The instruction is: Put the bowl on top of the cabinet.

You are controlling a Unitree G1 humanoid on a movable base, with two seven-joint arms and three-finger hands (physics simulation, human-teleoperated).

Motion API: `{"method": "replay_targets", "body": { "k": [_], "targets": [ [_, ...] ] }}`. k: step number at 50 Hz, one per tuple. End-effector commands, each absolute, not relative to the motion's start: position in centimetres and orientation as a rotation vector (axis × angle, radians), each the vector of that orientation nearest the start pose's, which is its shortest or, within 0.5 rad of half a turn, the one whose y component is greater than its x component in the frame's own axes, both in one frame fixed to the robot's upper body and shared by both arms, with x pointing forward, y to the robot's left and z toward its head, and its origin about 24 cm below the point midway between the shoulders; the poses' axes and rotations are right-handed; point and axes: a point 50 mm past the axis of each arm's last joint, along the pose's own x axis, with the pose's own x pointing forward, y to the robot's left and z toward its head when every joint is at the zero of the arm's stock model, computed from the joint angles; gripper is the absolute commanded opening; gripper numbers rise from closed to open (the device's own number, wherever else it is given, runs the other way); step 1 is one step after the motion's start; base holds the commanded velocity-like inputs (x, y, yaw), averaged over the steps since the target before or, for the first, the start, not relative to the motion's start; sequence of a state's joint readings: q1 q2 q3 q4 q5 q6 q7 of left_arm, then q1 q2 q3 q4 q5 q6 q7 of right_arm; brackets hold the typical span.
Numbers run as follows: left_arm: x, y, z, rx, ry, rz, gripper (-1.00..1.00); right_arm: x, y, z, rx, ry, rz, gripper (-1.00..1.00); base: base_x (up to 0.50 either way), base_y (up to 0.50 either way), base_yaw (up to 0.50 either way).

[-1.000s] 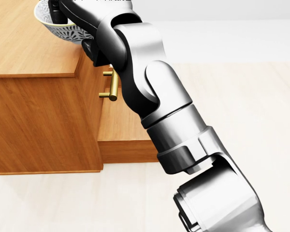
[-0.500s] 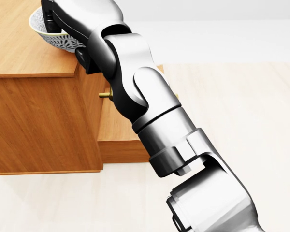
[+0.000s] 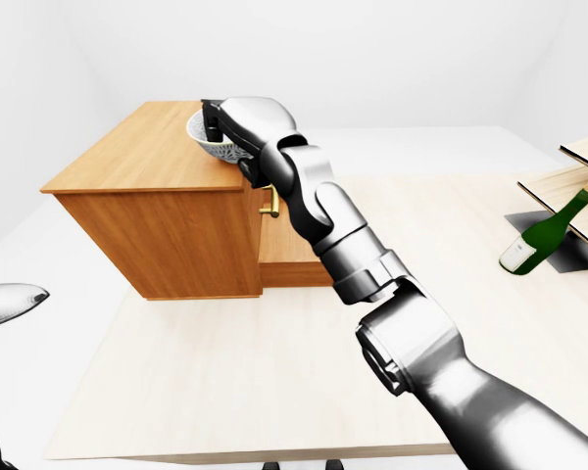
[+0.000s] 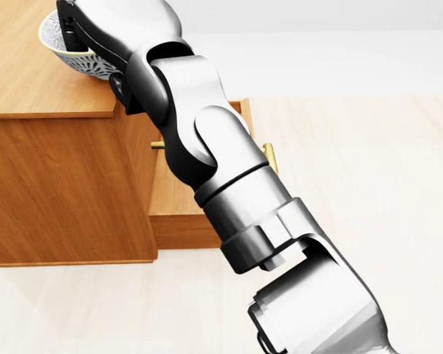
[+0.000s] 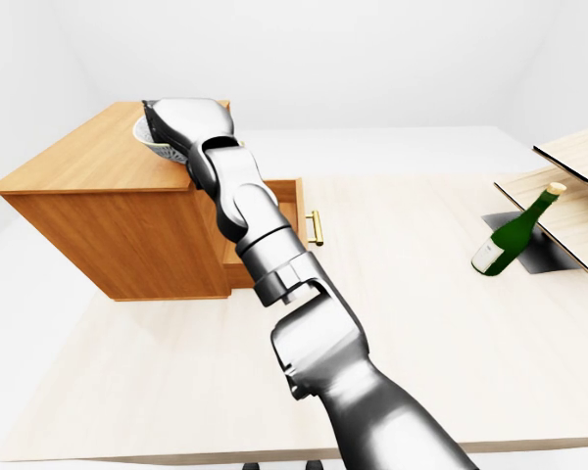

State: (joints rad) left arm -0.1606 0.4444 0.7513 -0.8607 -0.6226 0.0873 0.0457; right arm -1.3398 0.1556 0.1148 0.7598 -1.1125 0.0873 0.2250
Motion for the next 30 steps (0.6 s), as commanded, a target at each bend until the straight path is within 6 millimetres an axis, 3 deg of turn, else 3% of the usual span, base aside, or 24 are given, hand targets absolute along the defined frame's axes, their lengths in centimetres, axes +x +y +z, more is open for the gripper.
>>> {"method": "replay_targets", "body": {
  "k": [1, 30],
  "targets": [
    [13.8, 26.0, 29.5, 0.09, -1.131, 0.207, 1.0, 36.6, 5.4, 27.9, -1.248, -0.559, 0.363, -1.0, 0.0, 0.0, 0.0],
    [13.6, 26.1, 29.6, 0.082, -1.135, 0.21, 1.0, 36.6, 6.8, 26.5, -1.238, -0.54, 0.383, -1.0, 0.0, 0.0, 0.0]
  ]
}}
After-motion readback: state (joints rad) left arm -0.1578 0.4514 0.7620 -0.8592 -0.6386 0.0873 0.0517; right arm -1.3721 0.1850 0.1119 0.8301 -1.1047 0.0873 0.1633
